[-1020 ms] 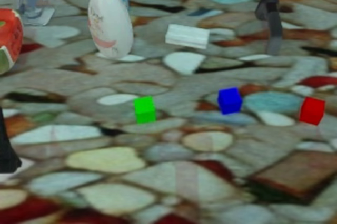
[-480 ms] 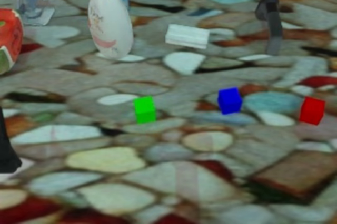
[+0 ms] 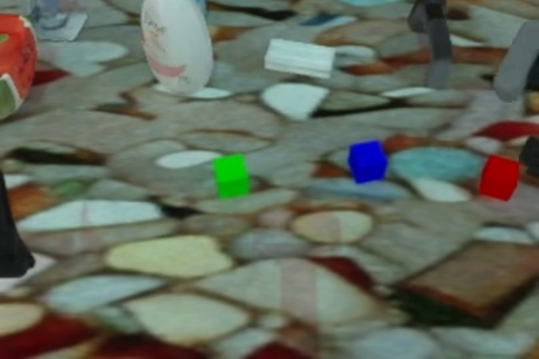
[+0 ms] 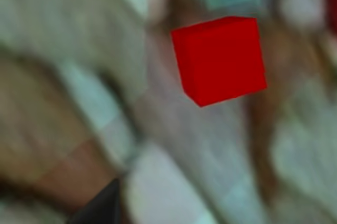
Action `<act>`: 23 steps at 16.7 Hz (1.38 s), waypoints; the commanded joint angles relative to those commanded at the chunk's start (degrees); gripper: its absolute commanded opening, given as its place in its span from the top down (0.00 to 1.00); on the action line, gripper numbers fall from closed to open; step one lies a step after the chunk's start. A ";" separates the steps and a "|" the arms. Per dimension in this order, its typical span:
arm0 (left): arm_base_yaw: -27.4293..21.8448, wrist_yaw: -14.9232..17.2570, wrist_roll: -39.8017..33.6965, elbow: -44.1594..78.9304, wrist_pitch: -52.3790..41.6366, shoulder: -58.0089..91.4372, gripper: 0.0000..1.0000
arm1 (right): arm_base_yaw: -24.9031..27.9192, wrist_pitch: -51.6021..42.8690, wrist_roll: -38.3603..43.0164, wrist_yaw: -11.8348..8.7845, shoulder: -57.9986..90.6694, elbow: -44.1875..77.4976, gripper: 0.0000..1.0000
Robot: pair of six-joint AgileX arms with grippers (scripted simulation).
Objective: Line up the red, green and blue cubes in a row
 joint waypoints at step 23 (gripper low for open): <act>0.00 0.00 0.00 0.00 0.00 0.00 0.00 | 1.55 6.84 -10.66 -0.01 26.94 6.44 0.00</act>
